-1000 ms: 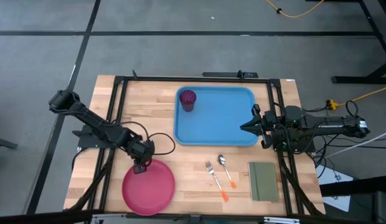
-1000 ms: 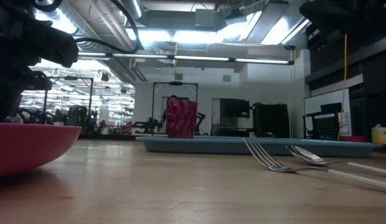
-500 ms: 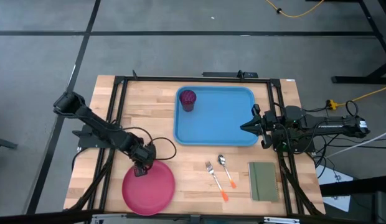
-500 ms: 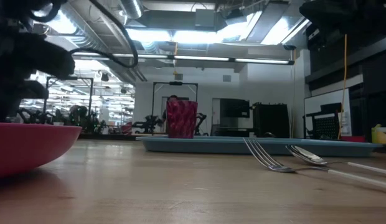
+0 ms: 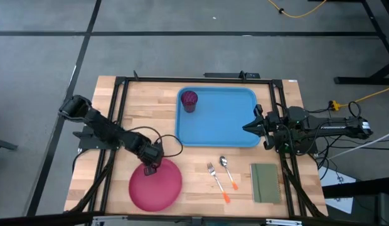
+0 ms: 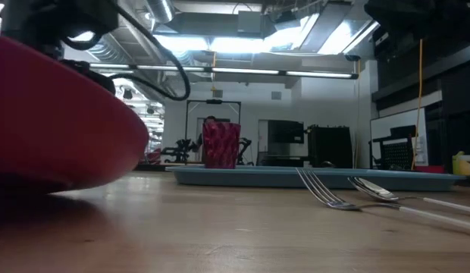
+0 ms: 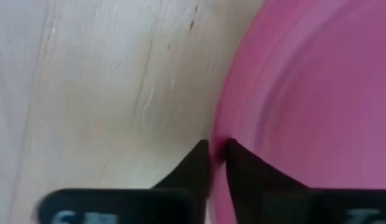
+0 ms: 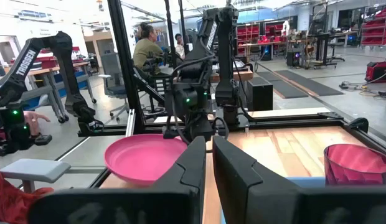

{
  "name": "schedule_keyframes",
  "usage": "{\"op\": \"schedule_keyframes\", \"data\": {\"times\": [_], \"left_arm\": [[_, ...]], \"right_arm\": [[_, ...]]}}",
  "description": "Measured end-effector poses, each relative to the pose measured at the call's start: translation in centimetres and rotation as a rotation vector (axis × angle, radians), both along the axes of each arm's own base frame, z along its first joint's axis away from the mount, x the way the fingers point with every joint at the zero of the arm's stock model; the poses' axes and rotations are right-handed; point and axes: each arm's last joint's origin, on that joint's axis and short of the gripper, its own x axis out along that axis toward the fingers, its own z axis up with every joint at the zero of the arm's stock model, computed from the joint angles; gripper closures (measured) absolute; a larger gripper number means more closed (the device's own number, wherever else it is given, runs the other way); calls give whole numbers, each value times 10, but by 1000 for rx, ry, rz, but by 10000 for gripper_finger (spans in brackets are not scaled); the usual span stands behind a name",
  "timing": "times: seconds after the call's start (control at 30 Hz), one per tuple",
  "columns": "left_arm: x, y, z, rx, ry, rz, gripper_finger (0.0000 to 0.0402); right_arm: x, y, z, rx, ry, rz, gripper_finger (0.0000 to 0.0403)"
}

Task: Pick and place plate/cup/fork/spoon on tray
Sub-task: Put the pink plate beside the red cup on the blue tray

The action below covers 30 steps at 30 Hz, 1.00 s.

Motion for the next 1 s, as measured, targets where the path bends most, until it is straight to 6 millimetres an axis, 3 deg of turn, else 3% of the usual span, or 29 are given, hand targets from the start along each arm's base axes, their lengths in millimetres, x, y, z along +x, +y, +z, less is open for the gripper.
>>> {"op": "schedule_keyframes", "data": {"times": [0.2, 0.37, 0.83, 1.0], "left_arm": [[11, 10, 19, -12, -87, -14, 398], [29, 25, 48, 53, -241, -93, 399], [77, 112, 154, 350, -612, -210, 401], [87, 153, 175, 495, -765, -129, 401]], "right_arm": [[0, 0, 0, -2, -1, 0, 367], [0, 0, 0, -2, -4, 0, 367], [0, 0, 2, 3, -18, 1, 367], [-2, 0, 11, 1, -111, 1, 367]]}}
